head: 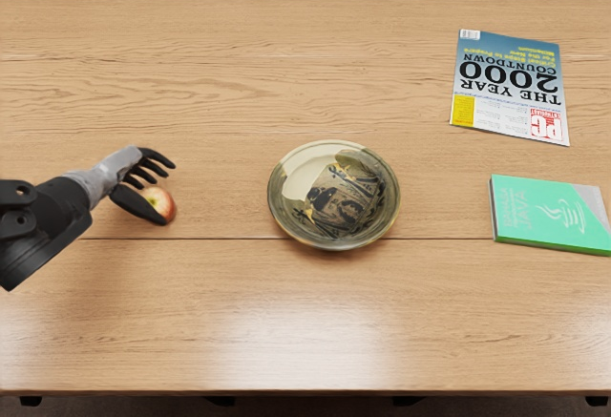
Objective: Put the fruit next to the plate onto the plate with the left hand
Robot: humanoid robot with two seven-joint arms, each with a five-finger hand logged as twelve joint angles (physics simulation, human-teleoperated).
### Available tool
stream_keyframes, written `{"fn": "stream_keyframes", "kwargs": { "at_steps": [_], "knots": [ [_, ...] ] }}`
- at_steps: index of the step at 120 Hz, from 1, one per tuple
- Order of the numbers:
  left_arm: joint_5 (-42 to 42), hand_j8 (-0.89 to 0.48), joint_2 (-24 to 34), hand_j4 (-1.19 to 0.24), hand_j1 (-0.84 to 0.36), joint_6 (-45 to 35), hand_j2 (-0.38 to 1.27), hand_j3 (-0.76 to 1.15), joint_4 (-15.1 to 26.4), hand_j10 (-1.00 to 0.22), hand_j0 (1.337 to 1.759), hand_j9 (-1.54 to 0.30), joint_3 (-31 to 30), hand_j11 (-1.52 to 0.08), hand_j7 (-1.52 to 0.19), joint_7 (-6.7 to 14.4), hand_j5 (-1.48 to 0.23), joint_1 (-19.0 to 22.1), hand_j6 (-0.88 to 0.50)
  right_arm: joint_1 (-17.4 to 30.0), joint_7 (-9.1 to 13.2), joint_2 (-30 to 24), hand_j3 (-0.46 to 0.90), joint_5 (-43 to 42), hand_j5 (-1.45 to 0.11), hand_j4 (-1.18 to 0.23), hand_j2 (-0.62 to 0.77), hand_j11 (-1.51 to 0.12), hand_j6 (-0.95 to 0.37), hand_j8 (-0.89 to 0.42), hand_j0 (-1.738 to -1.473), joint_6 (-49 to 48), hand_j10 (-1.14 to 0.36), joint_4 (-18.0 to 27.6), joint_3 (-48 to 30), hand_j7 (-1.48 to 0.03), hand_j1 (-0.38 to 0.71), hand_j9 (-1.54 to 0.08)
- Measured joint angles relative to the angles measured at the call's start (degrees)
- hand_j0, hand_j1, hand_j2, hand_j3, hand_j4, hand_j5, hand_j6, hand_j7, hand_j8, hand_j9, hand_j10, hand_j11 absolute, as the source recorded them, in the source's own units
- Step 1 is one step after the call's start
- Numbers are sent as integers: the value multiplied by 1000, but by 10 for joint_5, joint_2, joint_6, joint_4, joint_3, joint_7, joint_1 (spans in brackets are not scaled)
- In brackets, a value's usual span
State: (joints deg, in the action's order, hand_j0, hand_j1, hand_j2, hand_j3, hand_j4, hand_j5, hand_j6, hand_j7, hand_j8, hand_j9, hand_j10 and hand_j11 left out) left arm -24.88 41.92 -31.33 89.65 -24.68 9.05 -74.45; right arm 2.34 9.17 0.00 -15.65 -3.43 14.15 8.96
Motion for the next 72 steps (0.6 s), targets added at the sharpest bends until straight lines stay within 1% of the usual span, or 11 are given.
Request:
{"fn": "stream_keyframes", "kwargs": {
  "at_steps": [26, 37, 45, 54, 67, 72],
  "knots": [
    [-1, -438, -6, -437, -145, 2, 78, 0, 3, -437, 1656, -594, 0, -595, -594, 2, -594, 4, -437, 0, 0, 0, 0, 0, -26, -20, -4, -26, -20, -20, -1658, 0, -20, 0, 0, -26, -324, -26],
    [-1, -480, -5, -480, -197, 3, 97, 0, 6, -480, 1656, -653, 0, -653, -652, 2, -652, 4, -480, 0, 0, 0, 0, 0, -26, -20, -4, -26, -20, -20, -1658, 0, -20, 0, 0, -26, -324, -26],
    [-1, -462, -5, -520, -227, 4, 136, 0, 8, -516, 1656, -698, 0, -698, -689, 3, -689, 4, -521, 0, 0, 0, 0, 0, -26, -20, -4, -26, -20, -20, -1658, 0, -20, 0, 0, -26, -324, -26],
    [-1, -443, -5, -565, -250, 5, 194, 0, 10, -512, 1656, -748, -1, -751, -735, 4, -734, 3, -565, 0, 0, 0, 0, 0, -26, -20, -4, -26, -20, -20, -1658, 0, -20, 0, 0, -26, -324, -26],
    [-2, -407, -3, -614, -245, 6, 177, 0, 12, -494, 1655, -808, -2, -815, -794, 4, -785, 2, -536, 0, 0, 0, 0, 0, -26, -20, -4, -26, -20, -20, -1658, 0, -20, 0, 0, -26, -324, -26],
    [0, -397, -3, -622, -249, 6, 209, 0, 12, -495, 1655, -821, -3, -828, -817, 4, -809, -1, -533, 0, 0, 0, 0, 0, -26, -20, -4, -26, -20, -20, -1658, 0, -20, 0, 0, -26, -324, -26]
  ]
}}
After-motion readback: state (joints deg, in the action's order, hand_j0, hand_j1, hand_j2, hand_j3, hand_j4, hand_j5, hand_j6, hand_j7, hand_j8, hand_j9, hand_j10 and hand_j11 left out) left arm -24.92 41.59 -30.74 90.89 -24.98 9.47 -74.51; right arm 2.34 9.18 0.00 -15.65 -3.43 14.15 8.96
